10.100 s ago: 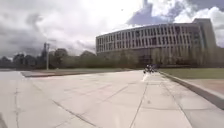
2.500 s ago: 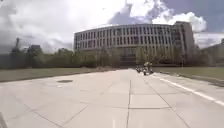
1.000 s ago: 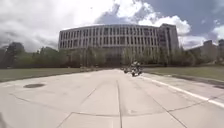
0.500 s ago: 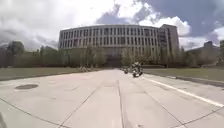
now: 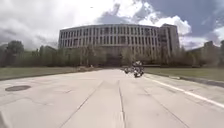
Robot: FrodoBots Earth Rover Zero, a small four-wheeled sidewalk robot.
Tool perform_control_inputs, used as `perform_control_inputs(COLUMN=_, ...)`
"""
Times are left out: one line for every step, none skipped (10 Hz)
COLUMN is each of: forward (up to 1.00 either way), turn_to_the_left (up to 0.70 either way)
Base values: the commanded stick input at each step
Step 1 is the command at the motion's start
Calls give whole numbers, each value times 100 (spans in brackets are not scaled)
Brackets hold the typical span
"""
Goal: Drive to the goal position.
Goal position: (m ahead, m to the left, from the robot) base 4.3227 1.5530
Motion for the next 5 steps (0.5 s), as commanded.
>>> perform_control_inputs(forward=70, turn_to_the_left=3)
perform_control_inputs(forward=70, turn_to_the_left=3)
perform_control_inputs(forward=70, turn_to_the_left=3)
perform_control_inputs(forward=70, turn_to_the_left=3)
perform_control_inputs(forward=70, turn_to_the_left=3)
